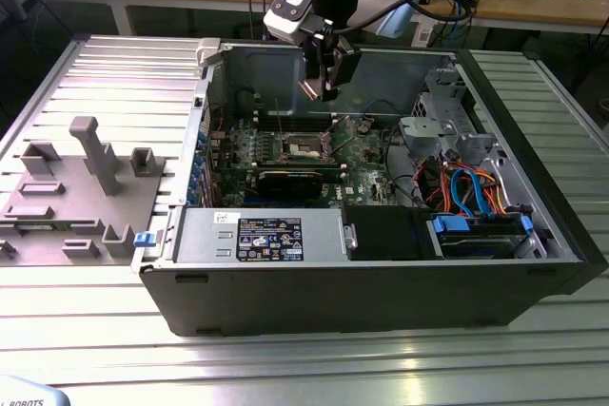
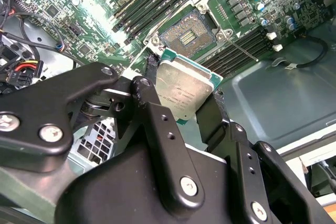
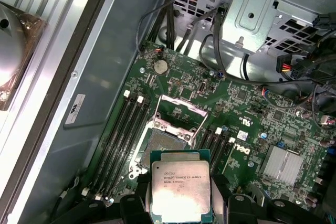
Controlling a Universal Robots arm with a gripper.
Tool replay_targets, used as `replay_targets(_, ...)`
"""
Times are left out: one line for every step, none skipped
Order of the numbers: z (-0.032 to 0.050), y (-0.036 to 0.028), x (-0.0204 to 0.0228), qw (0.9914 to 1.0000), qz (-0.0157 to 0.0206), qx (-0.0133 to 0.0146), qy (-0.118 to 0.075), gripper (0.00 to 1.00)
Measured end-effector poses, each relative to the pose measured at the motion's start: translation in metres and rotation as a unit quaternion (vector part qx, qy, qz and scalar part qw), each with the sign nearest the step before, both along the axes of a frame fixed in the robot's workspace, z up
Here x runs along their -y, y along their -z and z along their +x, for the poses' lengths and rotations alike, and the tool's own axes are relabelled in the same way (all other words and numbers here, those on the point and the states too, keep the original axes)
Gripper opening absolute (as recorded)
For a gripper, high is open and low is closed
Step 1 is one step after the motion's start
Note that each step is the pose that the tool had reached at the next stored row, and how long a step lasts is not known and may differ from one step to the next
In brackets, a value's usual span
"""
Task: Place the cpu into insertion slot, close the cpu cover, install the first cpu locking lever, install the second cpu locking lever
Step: 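Place the cpu into insertion slot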
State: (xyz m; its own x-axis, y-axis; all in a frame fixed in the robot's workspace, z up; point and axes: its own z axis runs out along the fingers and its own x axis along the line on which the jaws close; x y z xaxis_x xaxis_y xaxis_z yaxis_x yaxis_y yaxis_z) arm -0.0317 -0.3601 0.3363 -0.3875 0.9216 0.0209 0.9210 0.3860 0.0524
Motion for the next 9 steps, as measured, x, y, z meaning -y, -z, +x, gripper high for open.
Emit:
replay_targets(0.0,0.0,0.0,1.0,0.0,0.0,0.0,0.54)
replay_targets(0.0,0.0,0.0,1.0,0.0,0.0,0.001,0.54)
replay_targets(0.0,0.0,0.0,1.0,0.0,0.0,0.001,0.54)
replay_targets(0.0,0.0,0.0,1.0,0.0,0.0,0.002,0.54)
replay_targets(0.0,0.0,0.0,1.0,0.0,0.0,0.002,0.54)
replay_targets(0.0,0.0,0.0,1.0,0.0,0.0,0.002,0.54)
replay_targets(0.0,0.0,0.0,1.0,0.0,0.0,0.003,0.54)
replay_targets(0.0,0.0,0.0,0.99999,0.0,0.0,0.003,0.54)
replay_targets(0.0,0.0,0.0,0.99999,0.0,0.0,0.003,0.54)
